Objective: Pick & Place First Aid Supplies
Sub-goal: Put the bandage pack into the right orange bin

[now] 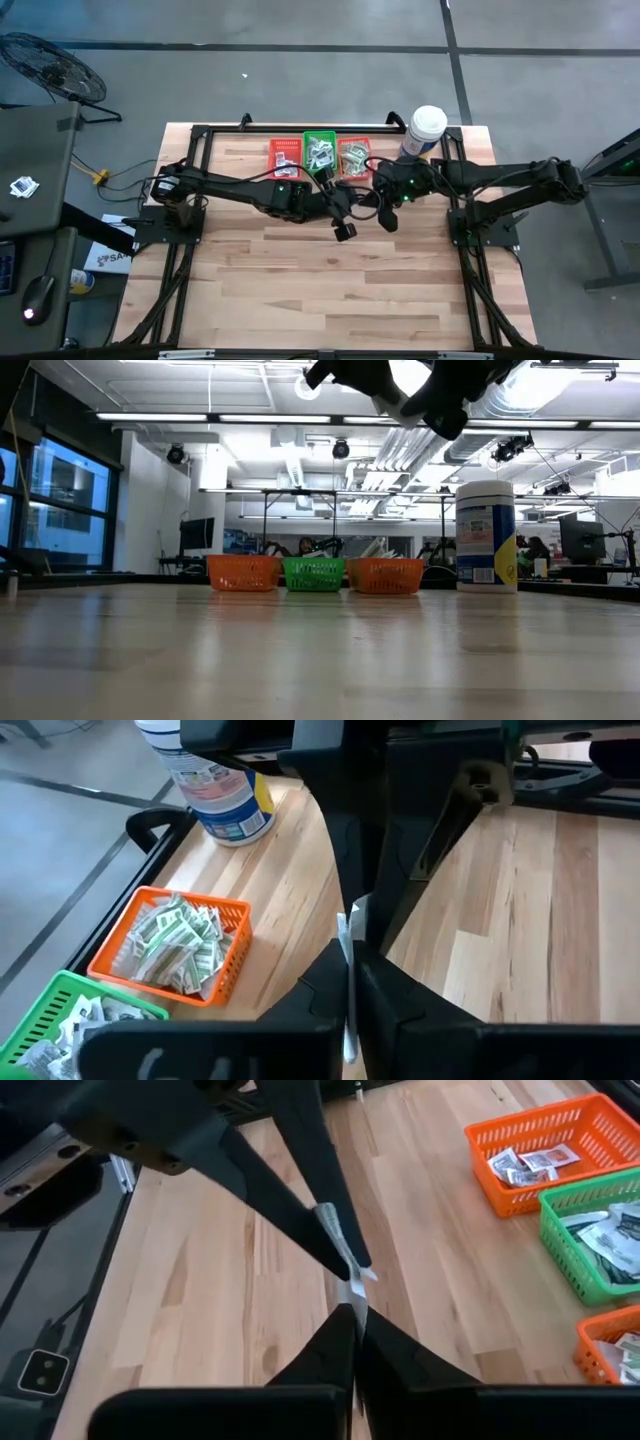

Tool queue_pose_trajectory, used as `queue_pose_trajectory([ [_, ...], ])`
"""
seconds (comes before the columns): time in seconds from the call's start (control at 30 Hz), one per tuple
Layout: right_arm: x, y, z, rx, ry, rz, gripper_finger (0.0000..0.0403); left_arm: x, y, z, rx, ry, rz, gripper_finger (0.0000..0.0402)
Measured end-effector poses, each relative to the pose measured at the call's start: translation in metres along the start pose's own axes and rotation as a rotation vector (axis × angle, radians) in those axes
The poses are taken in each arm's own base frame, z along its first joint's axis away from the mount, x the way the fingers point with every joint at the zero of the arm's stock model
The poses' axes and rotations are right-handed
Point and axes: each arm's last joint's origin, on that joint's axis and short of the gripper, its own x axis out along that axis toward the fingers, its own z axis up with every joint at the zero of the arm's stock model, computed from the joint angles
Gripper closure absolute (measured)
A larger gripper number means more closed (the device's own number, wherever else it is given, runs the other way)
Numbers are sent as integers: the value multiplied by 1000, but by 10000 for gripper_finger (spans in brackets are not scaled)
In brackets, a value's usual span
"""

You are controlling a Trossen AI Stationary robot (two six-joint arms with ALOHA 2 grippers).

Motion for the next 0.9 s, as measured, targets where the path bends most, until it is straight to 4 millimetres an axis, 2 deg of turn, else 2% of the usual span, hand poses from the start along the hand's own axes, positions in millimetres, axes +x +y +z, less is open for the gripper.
queue_pose_trajectory([
  [0.17,0,0,-1,-1,6,0,402,0,0,0,36,-1,6,343],
  [0.37,0,-3,-2,15,27,-22,402,0,1,0,36,-8,41,219],
  [0.5,-2,-11,-4,67,45,-60,402,-16,10,7,14,-32,87,137],
  [0.6,-3,-21,-4,112,61,-102,402,-36,23,10,1,-30,137,97],
  [0.7,-6,-33,-4,153,62,-148,403,-56,36,10,-5,-9,193,82],
  [0.9,-8,-64,-2,230,52,-230,403,-87,57,6,-14,40,279,94],
])
